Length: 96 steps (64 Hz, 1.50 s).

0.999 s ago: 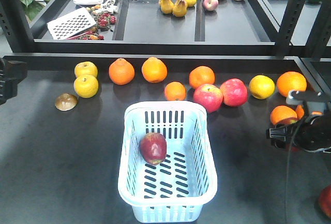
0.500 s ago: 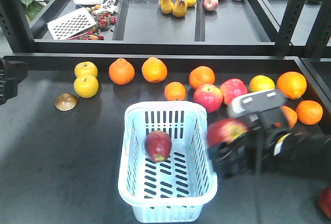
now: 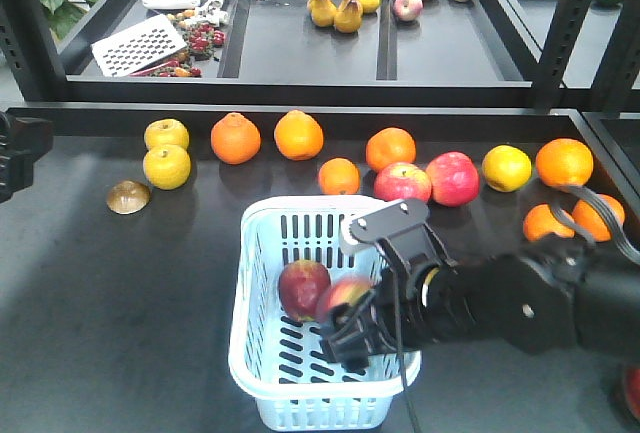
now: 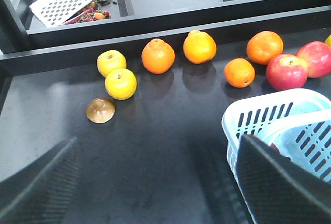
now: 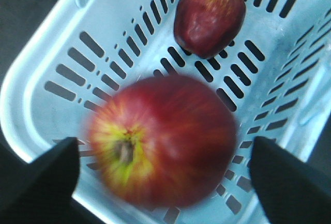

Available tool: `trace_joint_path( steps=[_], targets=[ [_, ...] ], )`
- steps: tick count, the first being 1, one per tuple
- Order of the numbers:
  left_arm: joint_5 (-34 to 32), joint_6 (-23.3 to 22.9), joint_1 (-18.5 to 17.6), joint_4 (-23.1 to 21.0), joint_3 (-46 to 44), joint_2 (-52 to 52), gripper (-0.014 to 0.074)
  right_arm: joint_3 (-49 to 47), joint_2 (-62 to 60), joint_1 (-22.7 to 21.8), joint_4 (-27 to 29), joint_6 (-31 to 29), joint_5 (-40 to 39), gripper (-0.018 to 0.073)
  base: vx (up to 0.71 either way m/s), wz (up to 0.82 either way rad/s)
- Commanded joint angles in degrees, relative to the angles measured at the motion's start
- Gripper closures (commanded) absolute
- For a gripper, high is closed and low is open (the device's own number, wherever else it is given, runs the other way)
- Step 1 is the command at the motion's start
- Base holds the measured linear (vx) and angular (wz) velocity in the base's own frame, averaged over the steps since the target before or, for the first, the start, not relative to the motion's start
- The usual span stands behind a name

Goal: Pick three apples into basket with both arms
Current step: 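Carry the second red apple into the basket and open the gripper, then reach the right gripper to a third red apple and grasp it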

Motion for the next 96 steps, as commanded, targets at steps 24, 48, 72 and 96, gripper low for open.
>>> trace_joint_path(
  steps=[24, 48, 72, 96],
  targets=[
    [-3.5, -0.5, 0.0, 1.1, -1.2, -0.4, 0.0006, -3.5, -8.5, -4.7, -15.5, 11.1, 15.7, -0.0155, 0.0, 0.0],
    [-3.5, -0.5, 0.0, 1.1, -1.2, -0.4, 0.0006, -3.5, -11.8, -34.4, -19.9, 13.0, 23.0, -0.0141, 0.0, 0.0],
    [-3.5, -0.5, 0.0, 1.1, -1.2, -0.4, 0.0006, -3.5, -4.6, -56.5, -17.1, 10.5, 24.1, -0.0127, 0.0, 0.0],
    [-3.5, -0.5, 0.0, 1.1, -1.2, -0.4, 0.0006, -3.5, 5.8, -58.8, -17.3, 10.5, 20.7, -0.0112, 0.0, 0.0]
  ],
)
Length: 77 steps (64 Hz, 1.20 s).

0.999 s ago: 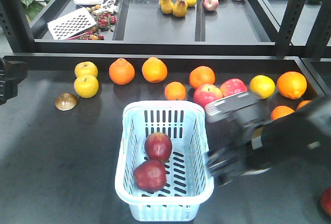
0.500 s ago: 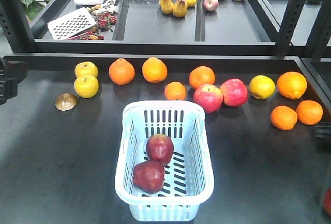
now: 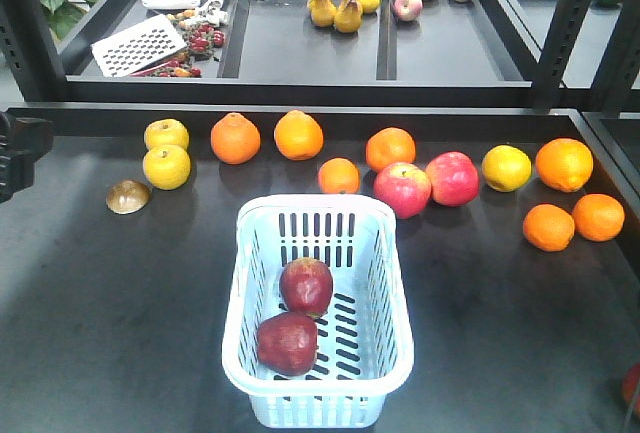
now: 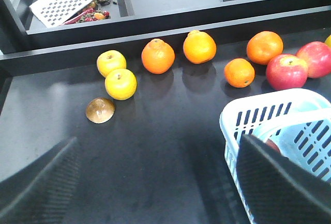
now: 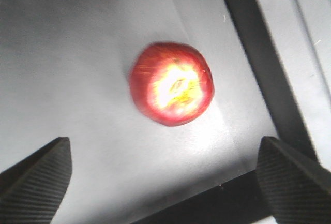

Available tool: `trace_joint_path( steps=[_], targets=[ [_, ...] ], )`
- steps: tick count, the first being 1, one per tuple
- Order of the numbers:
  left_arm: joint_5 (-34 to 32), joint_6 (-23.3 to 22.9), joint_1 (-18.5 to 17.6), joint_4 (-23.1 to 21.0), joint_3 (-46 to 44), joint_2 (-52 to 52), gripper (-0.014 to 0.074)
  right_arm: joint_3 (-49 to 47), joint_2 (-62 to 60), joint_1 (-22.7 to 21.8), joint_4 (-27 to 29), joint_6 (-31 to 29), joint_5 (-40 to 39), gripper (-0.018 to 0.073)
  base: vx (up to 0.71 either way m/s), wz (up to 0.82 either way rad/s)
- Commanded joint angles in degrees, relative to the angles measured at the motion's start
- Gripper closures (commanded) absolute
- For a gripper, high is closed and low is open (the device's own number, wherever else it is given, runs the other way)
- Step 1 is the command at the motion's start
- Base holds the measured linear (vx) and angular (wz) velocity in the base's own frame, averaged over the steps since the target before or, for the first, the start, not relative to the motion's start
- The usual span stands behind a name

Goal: Pick three apples into basket with both arms
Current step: 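Reach the right gripper to a third red apple and grasp it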

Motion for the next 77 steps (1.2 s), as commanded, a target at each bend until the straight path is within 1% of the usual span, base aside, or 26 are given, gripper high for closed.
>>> trace_joint_path(
  steps=[1, 16, 36, 51, 59, 67, 77],
  targets=[
    [-3.5, -0.5, 0.0, 1.1, -1.2, -0.4, 0.0006, -1.6, 0.6, -0.5, -0.6, -0.4, -2.6, -0.0111, 0.0, 0.0],
    [-3.5, -0.5, 0.0, 1.1, -1.2, -0.4, 0.0006, -1.6, 5.8, -0.5, -2.4, 0.4, -5.2, -0.0104, 0.0, 0.0],
    [-3.5, -0.5, 0.0, 1.1, -1.2, -0.4, 0.0006, -1.6, 10.4, -0.5, -3.0, 0.7, -8.6, -0.0094, 0.0, 0.0],
    [-3.5, -0.5, 0.0, 1.1, -1.2, -0.4, 0.0006, -1.6, 15.1, -0.5, -3.9, 2.0, -9.1, -0.0088, 0.0, 0.0],
    [-3.5, -0.5, 0.0, 1.1, -1.2, -0.4, 0.0006, -1.6, 17.2, -0.5, -3.9, 2.0, -9.1, -0.0069, 0.0, 0.0],
    [-3.5, -0.5, 0.0, 1.1, -1.2, -0.4, 0.0006, -1.6, 18.0, -0.5, -3.9, 2.7, -9.2, 0.0004, 0.0, 0.0],
    [-3.5, -0.5, 0.0, 1.1, -1.2, -0.4, 0.0006, -1.6, 16.9, -0.5, -3.8, 3.4, -9.2, 0.017, 0.0, 0.0]
  ],
)
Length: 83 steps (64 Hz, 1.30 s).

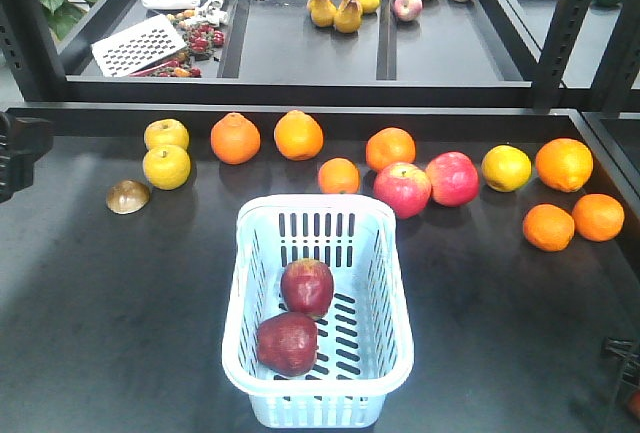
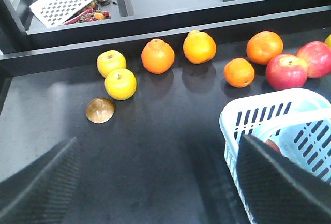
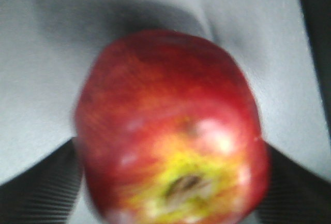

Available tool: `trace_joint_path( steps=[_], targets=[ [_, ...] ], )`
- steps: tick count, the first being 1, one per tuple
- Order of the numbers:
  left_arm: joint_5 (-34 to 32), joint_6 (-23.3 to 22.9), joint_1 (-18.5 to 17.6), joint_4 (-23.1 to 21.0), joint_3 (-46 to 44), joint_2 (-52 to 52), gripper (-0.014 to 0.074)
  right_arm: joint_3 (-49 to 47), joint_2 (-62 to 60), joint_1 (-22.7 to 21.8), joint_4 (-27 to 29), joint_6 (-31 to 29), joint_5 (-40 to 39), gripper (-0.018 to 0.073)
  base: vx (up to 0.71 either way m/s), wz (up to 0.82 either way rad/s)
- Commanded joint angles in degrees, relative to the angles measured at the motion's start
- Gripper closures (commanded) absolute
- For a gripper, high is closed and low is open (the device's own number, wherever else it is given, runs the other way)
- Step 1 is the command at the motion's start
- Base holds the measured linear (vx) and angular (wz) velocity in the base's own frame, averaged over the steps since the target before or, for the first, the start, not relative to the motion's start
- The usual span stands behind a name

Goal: Pick three apples into basket with both arms
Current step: 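Reach the right gripper to a third red apple and grasp it, then lower the third red apple into the basket and release it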

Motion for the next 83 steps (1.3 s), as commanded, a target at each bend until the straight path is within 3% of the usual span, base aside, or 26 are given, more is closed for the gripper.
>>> trace_joint_path(
  steps=[1, 16, 24, 37, 52, 61, 70, 83],
  targets=[
    [-3.5, -0.5, 0.0, 1.1, -1.2, -0.4, 0.0006, -1.3, -3.6, -0.4, -0.6, 0.3, -0.2, 0.0182, 0.0, 0.0],
    [-3.5, -0.5, 0.0, 1.1, -1.2, -0.4, 0.0006, -1.3, -11.4, 0.4, 1.2, 0.1, -0.2, 0.023, 0.0, 0.0],
    [-3.5, -0.5, 0.0, 1.1, -1.2, -0.4, 0.0006, -1.3, -18.5, 3.6, 1.8, -0.2, 0.6, 0.023, 0.0, 0.0],
    [-3.5, -0.5, 0.0, 1.1, -1.2, -0.4, 0.0006, -1.3, -31.4, 16.8, 3.3, -1.3, 1.8, 0.023, 0.0, 0.0],
    [-3.5, -0.5, 0.0, 1.1, -1.2, -0.4, 0.0006, -1.3, -40.9, 38.7, 7.0, -3.1, 3.8, 0.023, 0.0, 0.0],
    [-3.5, -0.5, 0.0, 1.1, -1.2, -0.4, 0.0006, -1.3, -40.9, 49.2, 9.0, -3.1, 0.8, 0.023, 0.0, 0.0],
    [-3.5, -0.5, 0.0, 1.1, -1.2, -0.4, 0.0006, -1.3, -38.2, 55.2, 9.3, -2.6, -6.7, 0.023, 0.0, 0.0],
    [-3.4, -0.5, 0.0, 1.0, -1.2, -0.4, 0.0006, -1.5, -31.8, 56.9, 15.7, -2.8, -15.7, 0.0188, 0.0, 0.0]
  ],
)
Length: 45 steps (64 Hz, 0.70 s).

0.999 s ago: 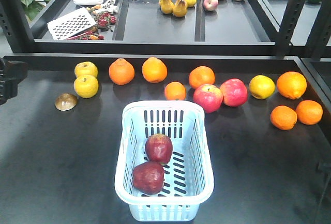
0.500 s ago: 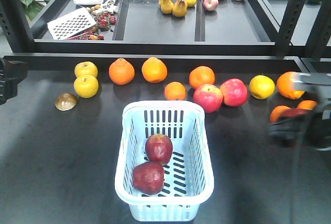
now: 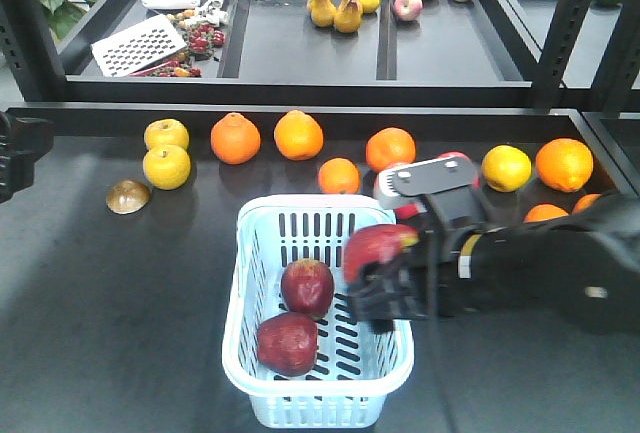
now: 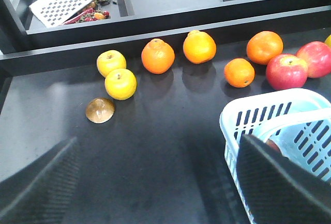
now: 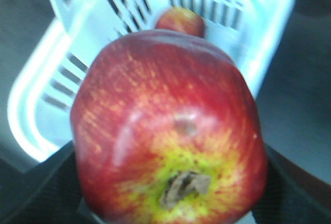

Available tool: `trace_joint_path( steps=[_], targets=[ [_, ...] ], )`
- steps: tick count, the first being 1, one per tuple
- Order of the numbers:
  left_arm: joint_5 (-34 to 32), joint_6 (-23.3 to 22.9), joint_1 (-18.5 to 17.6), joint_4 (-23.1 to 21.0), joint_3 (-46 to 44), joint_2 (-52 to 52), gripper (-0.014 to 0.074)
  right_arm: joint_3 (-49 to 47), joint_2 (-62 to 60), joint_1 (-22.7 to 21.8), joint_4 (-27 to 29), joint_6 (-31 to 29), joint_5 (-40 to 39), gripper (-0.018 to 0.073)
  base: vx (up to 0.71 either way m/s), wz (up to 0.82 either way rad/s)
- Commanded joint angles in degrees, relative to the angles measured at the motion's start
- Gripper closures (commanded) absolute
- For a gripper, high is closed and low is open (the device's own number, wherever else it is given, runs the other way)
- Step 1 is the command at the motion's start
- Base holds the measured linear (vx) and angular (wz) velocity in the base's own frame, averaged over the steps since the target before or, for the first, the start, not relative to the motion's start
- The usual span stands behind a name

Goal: Pick three apples into basket with both arms
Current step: 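Lower the third red apple into the basket and release it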

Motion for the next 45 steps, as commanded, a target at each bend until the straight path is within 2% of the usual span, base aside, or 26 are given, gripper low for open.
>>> trace_joint_path(
  steps=[1, 16, 24, 33, 45],
  targets=[
    [-3.4, -0.5, 0.0, 1.0, -1.2, -0.4, 0.0006, -1.6, 1.5, 0.2, 3.6, -0.7, -7.4, 0.0179, 0.0, 0.0],
    [-3.4, -0.5, 0.0, 1.0, -1.2, -0.4, 0.0006, -1.6, 5.7, 0.2, 4.8, -1.1, -8.0, -0.0063, 0.0, 0.0],
    [-3.4, -0.5, 0.0, 1.0, -1.2, -0.4, 0.0006, -1.6, 5.1, 0.2, 4.8, -1.1, -8.0, -0.0161, 0.0, 0.0],
    [-3.4, -0.5, 0.0, 1.0, -1.2, -0.4, 0.0006, -1.6, 3.2, 0.2, 4.7, -0.9, -6.3, -0.0164, 0.0, 0.0],
    [-3.4, -0.5, 0.0, 1.0, -1.2, -0.4, 0.0006, -1.6, -2.4, -2.5, 2.5, -0.8, 3.3, -0.0144, 0.0, 0.0]
  ],
)
